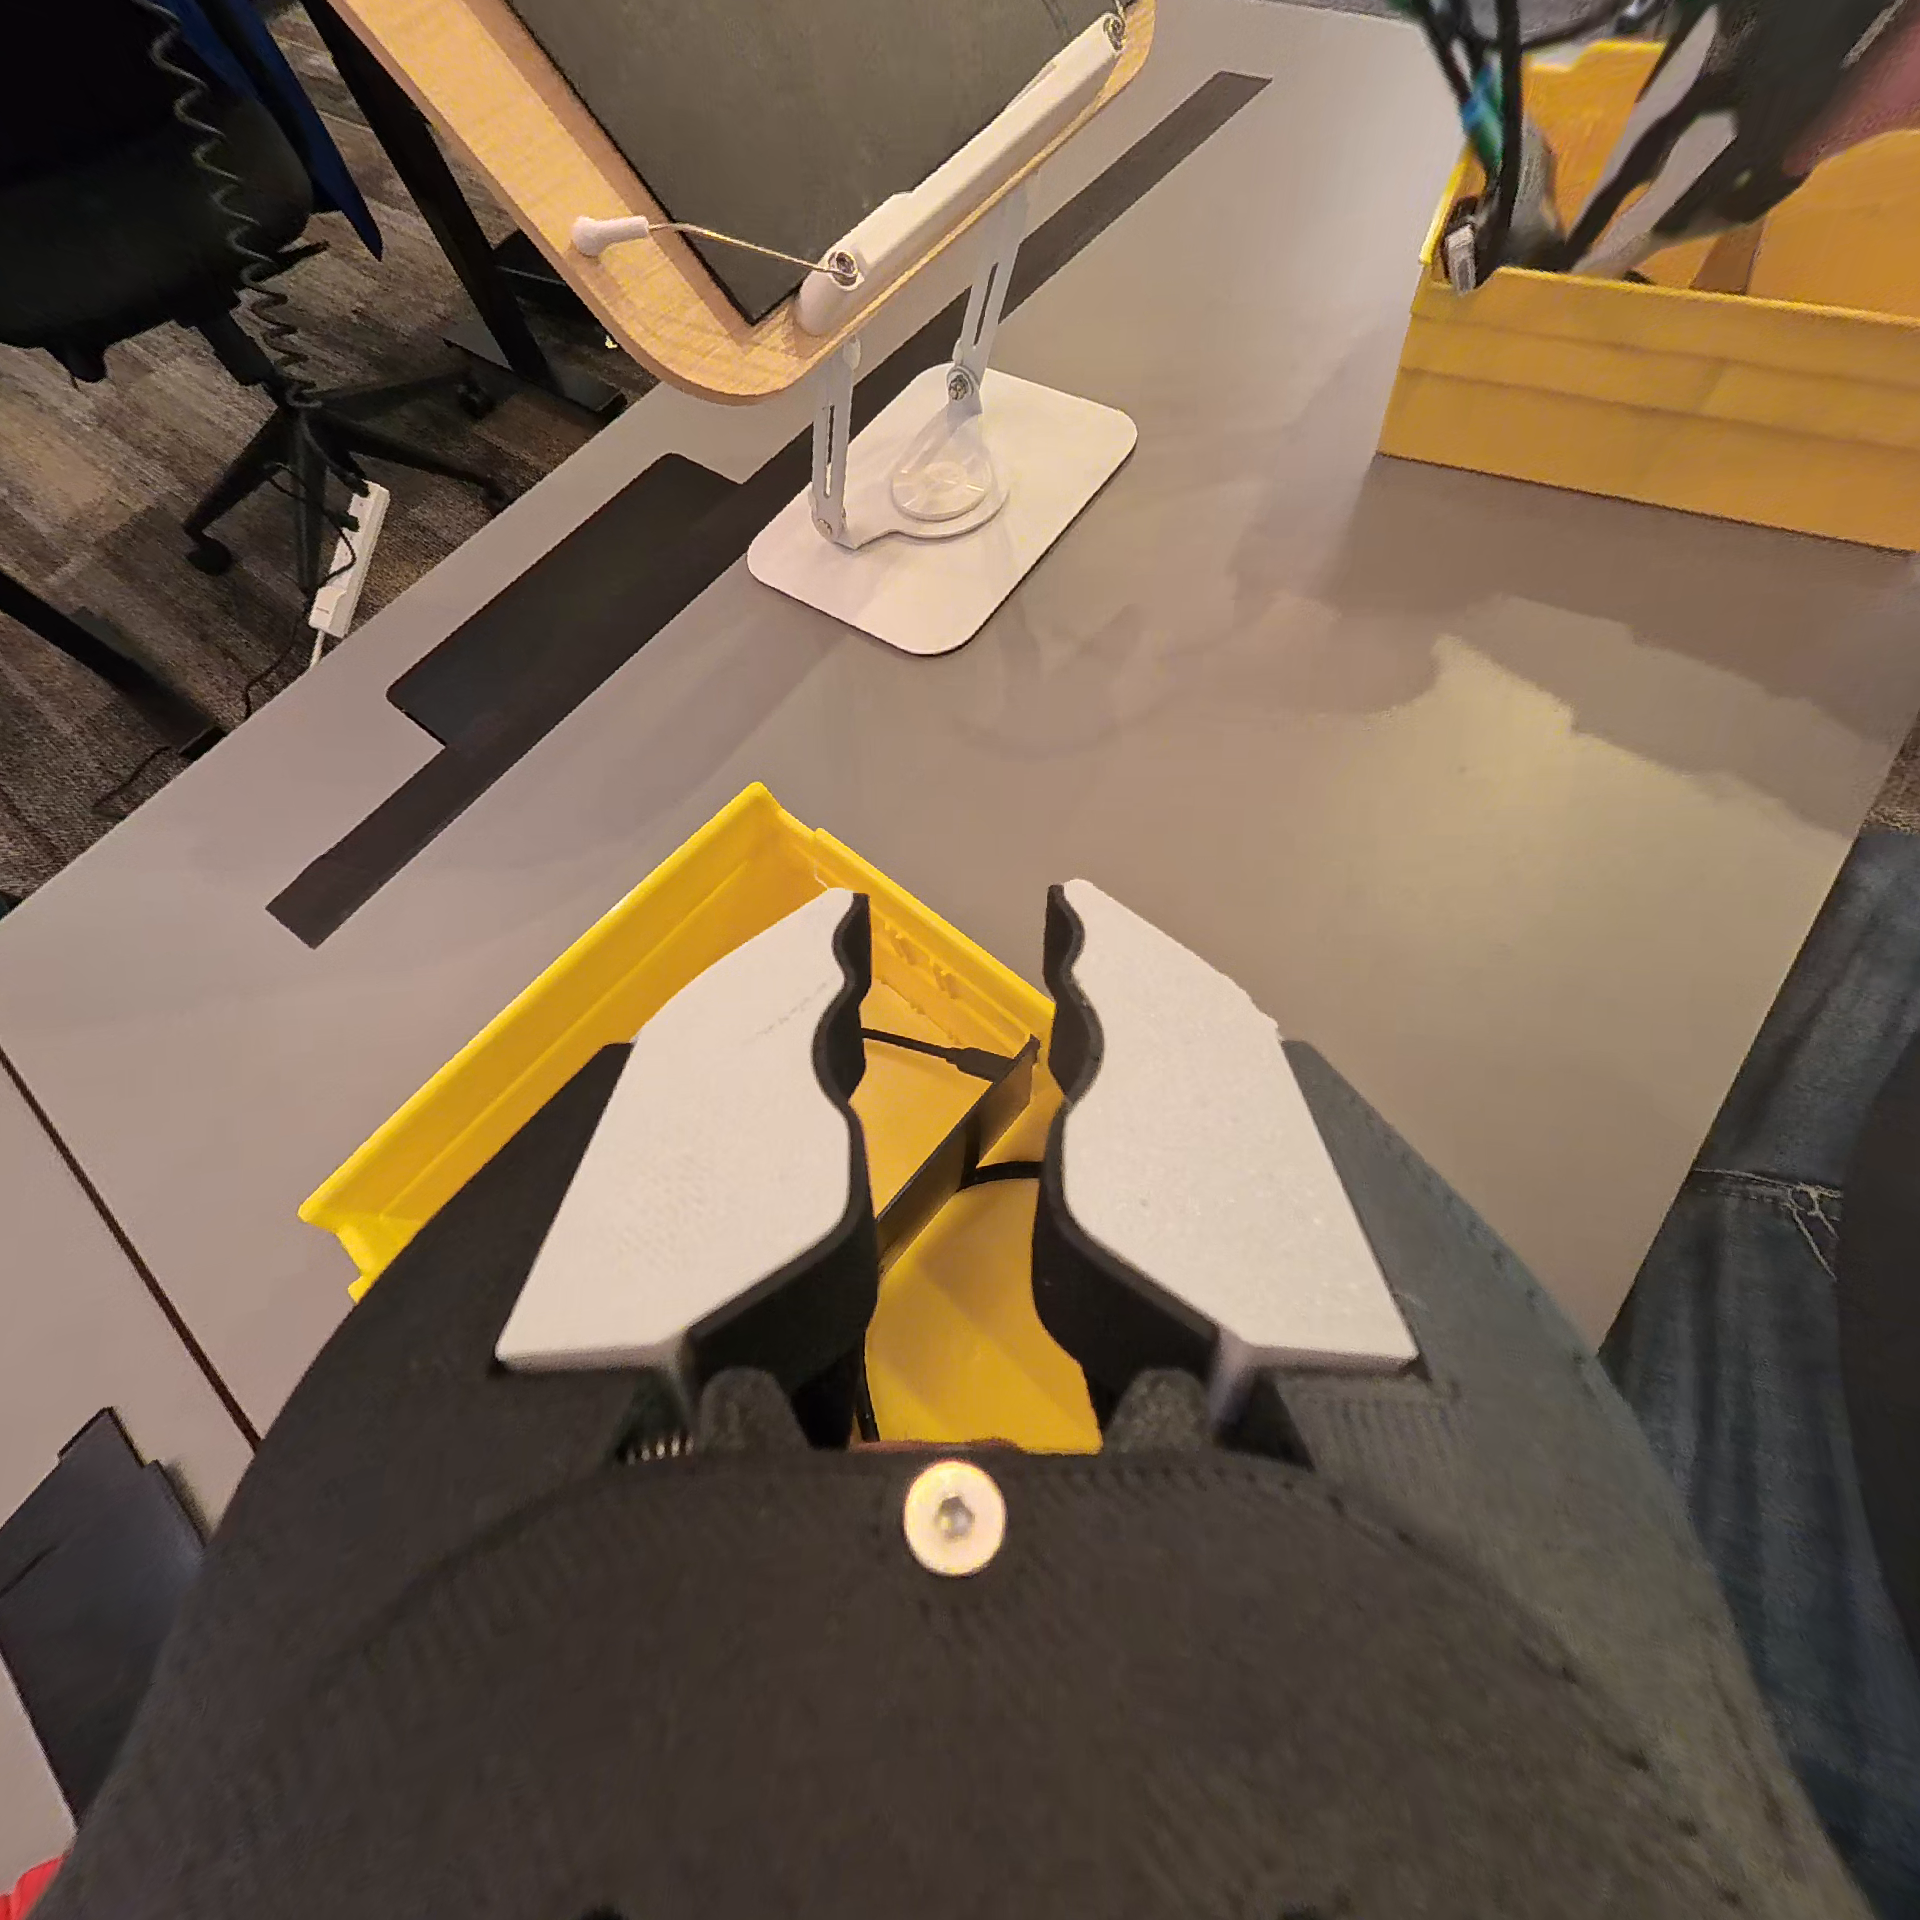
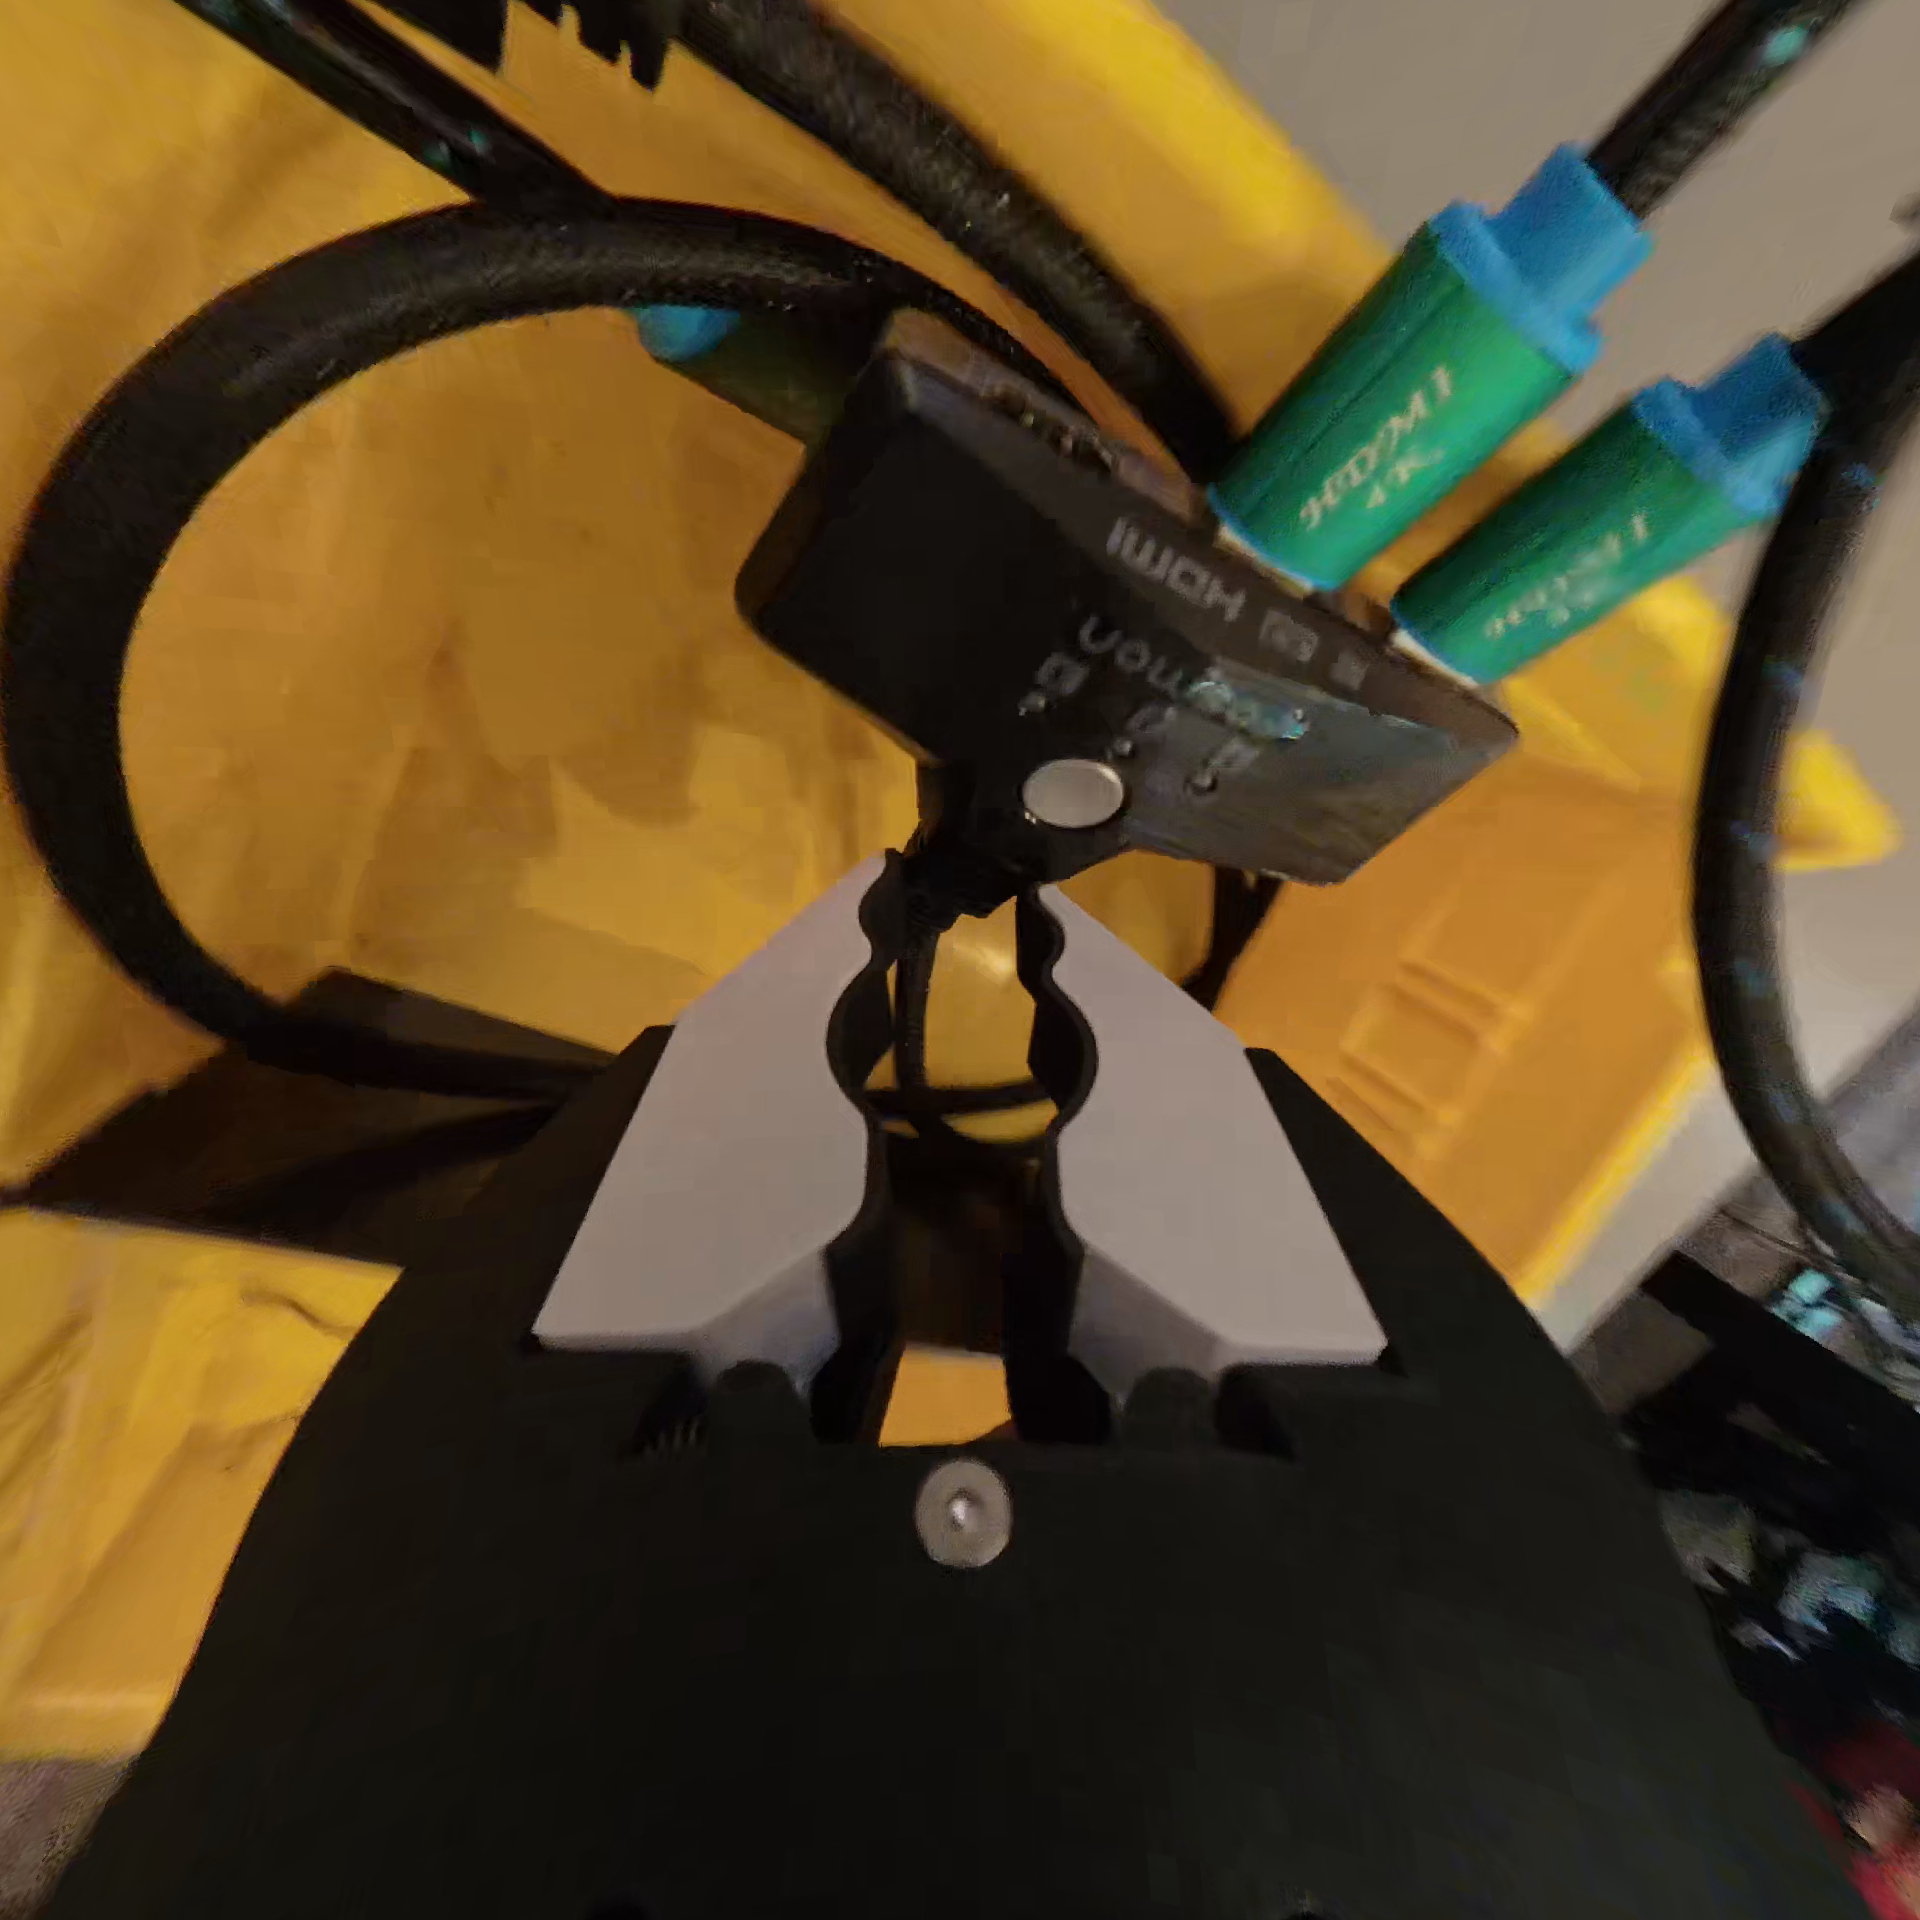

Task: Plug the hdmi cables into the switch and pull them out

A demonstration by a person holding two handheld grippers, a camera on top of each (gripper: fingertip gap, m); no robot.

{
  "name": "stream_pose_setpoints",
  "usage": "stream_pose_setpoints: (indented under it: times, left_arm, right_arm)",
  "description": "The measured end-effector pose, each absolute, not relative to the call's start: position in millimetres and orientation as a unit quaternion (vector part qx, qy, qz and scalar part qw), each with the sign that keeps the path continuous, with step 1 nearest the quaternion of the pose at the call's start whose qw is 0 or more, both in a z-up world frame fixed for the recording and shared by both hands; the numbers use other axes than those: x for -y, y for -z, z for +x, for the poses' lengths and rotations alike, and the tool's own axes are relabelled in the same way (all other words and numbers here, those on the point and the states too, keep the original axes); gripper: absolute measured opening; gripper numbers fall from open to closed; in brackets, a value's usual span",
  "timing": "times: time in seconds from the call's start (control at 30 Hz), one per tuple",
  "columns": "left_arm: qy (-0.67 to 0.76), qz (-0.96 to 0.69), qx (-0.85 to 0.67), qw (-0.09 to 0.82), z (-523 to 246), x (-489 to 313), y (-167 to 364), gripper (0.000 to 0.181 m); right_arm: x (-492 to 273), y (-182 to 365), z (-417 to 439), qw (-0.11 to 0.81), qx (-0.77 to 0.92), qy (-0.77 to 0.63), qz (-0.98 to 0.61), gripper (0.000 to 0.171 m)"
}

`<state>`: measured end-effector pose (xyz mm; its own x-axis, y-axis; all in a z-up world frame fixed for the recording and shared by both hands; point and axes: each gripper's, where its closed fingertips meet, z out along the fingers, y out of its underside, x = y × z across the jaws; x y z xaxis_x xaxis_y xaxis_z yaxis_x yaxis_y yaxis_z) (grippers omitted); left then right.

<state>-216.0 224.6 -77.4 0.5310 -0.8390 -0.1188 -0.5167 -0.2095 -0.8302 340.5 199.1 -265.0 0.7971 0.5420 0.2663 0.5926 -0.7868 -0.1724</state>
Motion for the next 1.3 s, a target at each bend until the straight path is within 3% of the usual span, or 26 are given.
stream_pose_setpoints:
  times: [0.2,0.37,0.43,0.53,0.83,0.9,1.0,1.13,1.3]
  left_arm:
    - [0.188,-0.755,-0.443,0.446,-218,-225,73,0.031]
    - [0.173,-0.758,-0.444,0.445,-224,-226,75,0.032]
    - [0.175,-0.758,-0.438,0.450,-228,-227,71,0.032]
    - [0.182,-0.760,-0.425,0.457,-236,-230,66,0.031]
    - [0.119,-0.781,-0.408,0.457,-269,-243,70,0.032]
    - [0.109,-0.790,-0.400,0.453,-280,-247,74,0.032]
    - [0.120,-0.800,-0.390,0.439,-290,-249,83,0.033]
    - [0.117,-0.811,-0.386,0.423,-298,-252,97,0.034]
    - [0.120,-0.817,-0.393,0.403,-293,-258,114,0.035]
  right_arm:
    - [-209,281,343,0.130,0.285,0.069,-0.947,0.019]
    - [-206,264,340,0.145,0.271,0.049,-0.950,0.021]
    - [-200,247,339,0.172,0.261,0.054,-0.948,0.046]
    - [-184,219,332,0.222,0.255,0.054,-0.940,0.040]
    - [-101,190,262,0.262,0.274,-0.144,-0.914,0.074]
    - [-88,206,251,0.232,0.280,-0.148,-0.920,0.073]
    - [-83,237,243,0.190,0.269,-0.139,-0.934,0.058]
    - [-102,241,229,0.231,0.206,-0.151,-0.939,0.036]
    - [-124,232,184,0.274,0.143,-0.246,-0.919,0.065]
